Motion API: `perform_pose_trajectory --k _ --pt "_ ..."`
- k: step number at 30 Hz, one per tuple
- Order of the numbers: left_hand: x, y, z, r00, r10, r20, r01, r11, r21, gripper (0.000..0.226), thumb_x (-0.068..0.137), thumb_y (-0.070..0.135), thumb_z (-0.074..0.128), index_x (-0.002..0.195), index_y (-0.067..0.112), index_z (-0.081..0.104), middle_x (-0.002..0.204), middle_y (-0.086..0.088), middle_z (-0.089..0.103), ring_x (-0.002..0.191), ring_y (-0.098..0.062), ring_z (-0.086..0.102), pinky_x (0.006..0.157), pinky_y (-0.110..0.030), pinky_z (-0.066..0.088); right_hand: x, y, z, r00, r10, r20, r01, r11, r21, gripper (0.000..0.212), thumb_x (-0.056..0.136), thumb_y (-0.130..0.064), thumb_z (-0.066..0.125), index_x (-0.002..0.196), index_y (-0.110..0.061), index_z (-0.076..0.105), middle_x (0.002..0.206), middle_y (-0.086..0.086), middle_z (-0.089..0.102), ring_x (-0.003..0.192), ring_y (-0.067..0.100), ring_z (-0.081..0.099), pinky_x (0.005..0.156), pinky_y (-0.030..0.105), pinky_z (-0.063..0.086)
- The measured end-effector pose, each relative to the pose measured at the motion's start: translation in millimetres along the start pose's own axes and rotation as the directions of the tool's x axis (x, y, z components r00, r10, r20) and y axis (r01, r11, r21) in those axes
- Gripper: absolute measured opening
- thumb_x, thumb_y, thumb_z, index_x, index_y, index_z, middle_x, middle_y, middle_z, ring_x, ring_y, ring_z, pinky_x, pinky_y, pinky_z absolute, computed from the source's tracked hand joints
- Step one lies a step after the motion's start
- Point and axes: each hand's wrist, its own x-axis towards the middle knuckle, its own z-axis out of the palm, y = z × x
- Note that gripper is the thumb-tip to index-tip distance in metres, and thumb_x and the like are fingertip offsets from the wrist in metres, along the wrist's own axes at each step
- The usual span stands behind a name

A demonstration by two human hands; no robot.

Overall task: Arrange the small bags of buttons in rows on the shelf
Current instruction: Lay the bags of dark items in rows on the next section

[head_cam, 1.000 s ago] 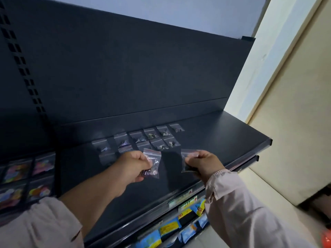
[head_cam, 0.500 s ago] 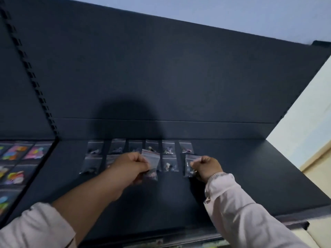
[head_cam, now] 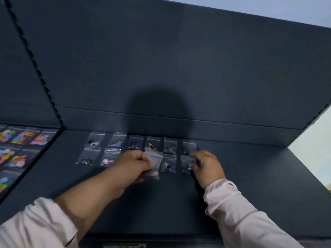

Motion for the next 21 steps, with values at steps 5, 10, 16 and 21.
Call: perform_pose_trajectory --k 5,10,16,21 --pt "3.2 2.7 6.6 1.000 0.010 -0.008 -0.010 1.000 0.007 0.012 0.087 0.005 0.061 0.078 0.014 0.059 0.074 -0.003 0.062 0.070 -0.015 0.058 0.061 -0.025 0.048 4.9 7.6 9.9 0.982 -0.078 0.171 0.093 0.992 -0.081 0.026 0.088 -0.022 0.057 0.112 -0.026 0.066 0.121 -0.001 0.061 0.115 0.022 0.049 0.097 0.023 0.033" --pt "11.0 3.7 2.7 1.000 -0.001 -0.026 0.000 1.000 -0.008 0.012 0.087 0.006 0.061 0.079 0.014 0.059 0.075 -0.004 0.062 0.074 -0.018 0.059 0.061 -0.026 0.048 11.8 11.1 13.6 0.983 -0.106 0.147 0.117 0.991 -0.066 0.023 0.086 -0.025 0.060 0.107 -0.025 0.068 0.115 0.001 0.063 0.112 0.023 0.052 0.095 0.025 0.036" --pt "17.8 5.6 1.7 0.999 -0.018 -0.051 0.017 1.000 -0.016 0.015 0.086 0.004 0.062 0.076 0.015 0.059 0.074 -0.005 0.061 0.070 -0.017 0.057 0.058 -0.025 0.046 35.8 15.3 6.6 0.998 -0.065 0.019 0.066 0.992 -0.106 0.025 0.089 -0.018 0.054 0.111 -0.023 0.066 0.118 0.002 0.062 0.114 0.025 0.048 0.094 0.024 0.036" --pt "21.2 5.7 -1.0 0.996 -0.047 -0.075 0.046 0.999 -0.027 0.016 0.086 0.004 0.061 0.075 0.015 0.059 0.073 -0.006 0.062 0.066 -0.016 0.057 0.059 -0.026 0.047 58.7 26.7 14.2 0.984 -0.063 0.165 0.095 0.975 -0.200 0.032 0.094 -0.018 0.044 0.121 -0.024 0.061 0.132 -0.004 0.055 0.124 0.024 0.042 0.104 0.028 0.034"
